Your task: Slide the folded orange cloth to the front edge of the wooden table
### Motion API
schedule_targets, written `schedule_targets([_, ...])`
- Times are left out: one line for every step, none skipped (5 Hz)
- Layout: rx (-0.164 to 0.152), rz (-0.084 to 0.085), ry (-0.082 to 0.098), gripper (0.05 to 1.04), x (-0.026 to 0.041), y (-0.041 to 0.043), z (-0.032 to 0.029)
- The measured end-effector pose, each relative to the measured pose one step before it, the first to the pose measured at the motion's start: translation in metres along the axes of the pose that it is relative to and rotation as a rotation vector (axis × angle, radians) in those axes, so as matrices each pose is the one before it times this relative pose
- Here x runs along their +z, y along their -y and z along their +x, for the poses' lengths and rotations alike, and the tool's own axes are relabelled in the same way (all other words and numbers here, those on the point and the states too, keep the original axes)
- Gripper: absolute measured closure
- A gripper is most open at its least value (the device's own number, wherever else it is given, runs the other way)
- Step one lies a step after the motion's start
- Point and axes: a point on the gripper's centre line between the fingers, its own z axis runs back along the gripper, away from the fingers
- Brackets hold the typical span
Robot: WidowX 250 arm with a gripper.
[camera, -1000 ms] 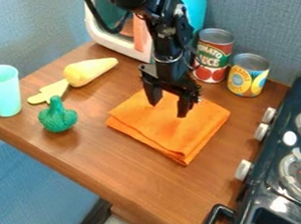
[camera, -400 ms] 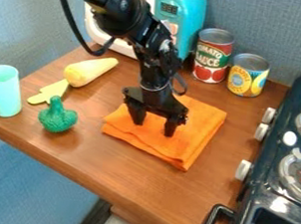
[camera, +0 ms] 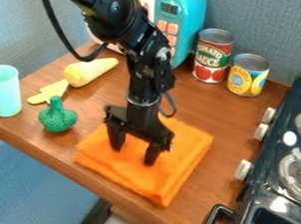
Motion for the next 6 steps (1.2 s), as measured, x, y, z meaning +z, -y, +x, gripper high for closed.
schedule_targets([-0.0283,0.0103,-0.0854,0.083,0.00293,0.00482,-0.02797])
schedule_targets([-0.0104,-0.0112,-0.0046,0.083,-0.00113,0.00205,-0.00181])
schedule_targets([-0.0021,-0.0096,0.0177,0.083,0.00020,-0.00058,0.00351])
schedule_targets([0.0213,-0.0404,0.0180,0.083,0.00151,-0.00174,0.01057])
schedule_targets([0.0367,-0.0234,0.0608,0.083,0.00635,-0.00094,0.01588])
schedule_targets([0.0154,-0.0073,0.0361,0.083,0.00545,0.00032,0.01096])
